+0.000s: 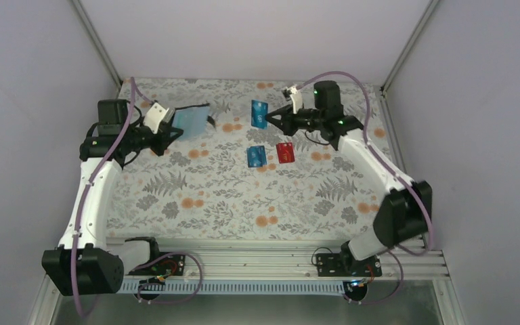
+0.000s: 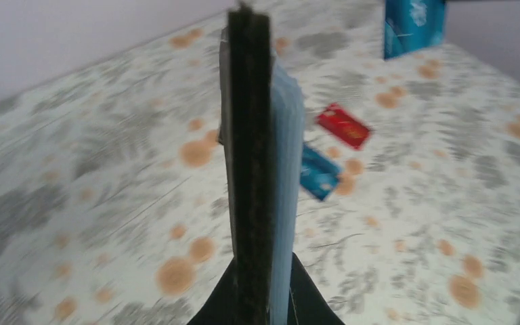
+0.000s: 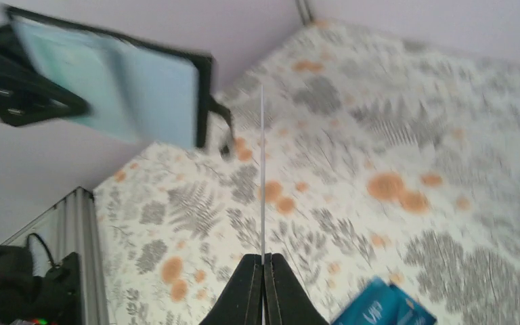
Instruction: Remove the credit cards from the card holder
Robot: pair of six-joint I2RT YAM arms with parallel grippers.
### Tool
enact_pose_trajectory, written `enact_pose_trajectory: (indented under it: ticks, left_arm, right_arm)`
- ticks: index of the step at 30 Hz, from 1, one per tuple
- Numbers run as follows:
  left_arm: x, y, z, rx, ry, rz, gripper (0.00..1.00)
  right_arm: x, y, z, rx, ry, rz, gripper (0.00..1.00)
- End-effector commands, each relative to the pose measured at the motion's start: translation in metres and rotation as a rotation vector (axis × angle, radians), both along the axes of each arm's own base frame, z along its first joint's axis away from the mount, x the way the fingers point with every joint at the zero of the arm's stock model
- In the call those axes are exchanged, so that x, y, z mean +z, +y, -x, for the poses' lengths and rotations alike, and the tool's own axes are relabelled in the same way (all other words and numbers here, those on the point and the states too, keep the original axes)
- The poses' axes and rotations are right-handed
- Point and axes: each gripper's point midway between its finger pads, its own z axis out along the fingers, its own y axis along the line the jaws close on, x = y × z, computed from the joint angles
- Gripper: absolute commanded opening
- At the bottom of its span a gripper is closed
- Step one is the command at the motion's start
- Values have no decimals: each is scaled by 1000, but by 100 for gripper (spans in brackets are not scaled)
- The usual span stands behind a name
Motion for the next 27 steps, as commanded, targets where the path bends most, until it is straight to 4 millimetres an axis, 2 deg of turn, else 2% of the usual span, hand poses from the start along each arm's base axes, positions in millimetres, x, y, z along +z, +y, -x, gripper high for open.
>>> enact_pose_trajectory:
  ticks: [1,4,10,14,18,27]
  left_arm:
    - [-2,45,-36,300,-26,-100,2]
    - [-3,43,-35,288,-24,-95,2]
    - [-5,37,-32,249,-16,-74,2]
    - [-7,36,-32,239,-12,-72,2]
    - [-7,36,-31,238,-12,-74,2]
    - [-8,35,-30,229,-10,-70,2]
  right_arm:
    - [-94,-4,-21,-60,339,136,4]
    - [-138,4,-26,-15,463,164,4]
    - [-199,13,-32,44,612,207,4]
    - [-214,19,-33,84,656,185,4]
    - [-221,24,-31,120,677,164,4]
    - [-248,24,-39,103,718,192,4]
